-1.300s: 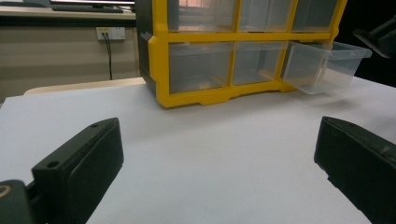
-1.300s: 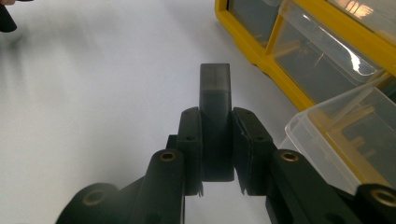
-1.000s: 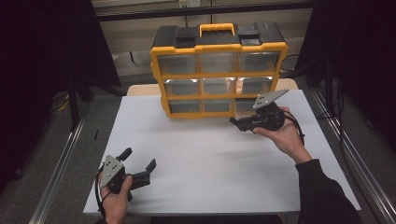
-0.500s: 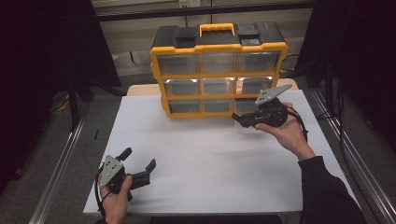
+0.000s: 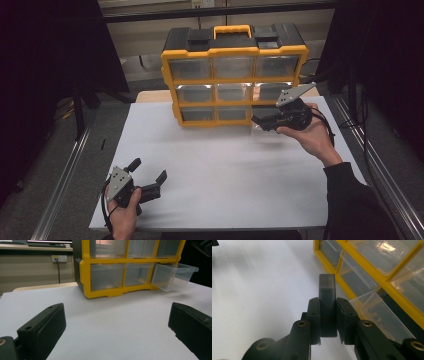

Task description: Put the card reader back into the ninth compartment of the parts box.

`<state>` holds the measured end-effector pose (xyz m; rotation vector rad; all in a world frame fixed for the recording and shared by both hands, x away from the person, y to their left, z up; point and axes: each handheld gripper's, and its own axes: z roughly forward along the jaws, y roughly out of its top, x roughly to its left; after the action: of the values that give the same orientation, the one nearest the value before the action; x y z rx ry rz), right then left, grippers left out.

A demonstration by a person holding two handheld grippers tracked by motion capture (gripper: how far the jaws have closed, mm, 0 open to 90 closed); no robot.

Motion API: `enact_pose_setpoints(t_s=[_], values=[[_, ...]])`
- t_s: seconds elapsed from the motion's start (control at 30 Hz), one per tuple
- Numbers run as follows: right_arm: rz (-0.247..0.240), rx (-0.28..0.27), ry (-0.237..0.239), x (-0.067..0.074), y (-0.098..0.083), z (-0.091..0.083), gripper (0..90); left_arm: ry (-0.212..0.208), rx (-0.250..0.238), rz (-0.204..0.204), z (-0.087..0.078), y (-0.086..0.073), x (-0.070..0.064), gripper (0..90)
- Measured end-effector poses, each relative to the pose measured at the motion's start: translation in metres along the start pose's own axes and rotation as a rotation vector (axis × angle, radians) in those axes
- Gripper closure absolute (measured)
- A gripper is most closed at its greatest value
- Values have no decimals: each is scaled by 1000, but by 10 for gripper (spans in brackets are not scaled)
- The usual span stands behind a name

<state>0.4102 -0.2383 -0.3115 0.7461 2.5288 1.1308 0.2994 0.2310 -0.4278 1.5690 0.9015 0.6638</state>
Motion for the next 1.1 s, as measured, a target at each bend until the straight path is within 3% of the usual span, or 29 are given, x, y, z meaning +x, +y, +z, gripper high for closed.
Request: enact_pose_setpoints(t_s=[0.33,1.1], values=[[6,10,-25,-5,9,-7,740,0,-2,-2,0,0,-1,15],[24,66,-66,-23,19,-7,740,1,1,1,0,0,0,15]])
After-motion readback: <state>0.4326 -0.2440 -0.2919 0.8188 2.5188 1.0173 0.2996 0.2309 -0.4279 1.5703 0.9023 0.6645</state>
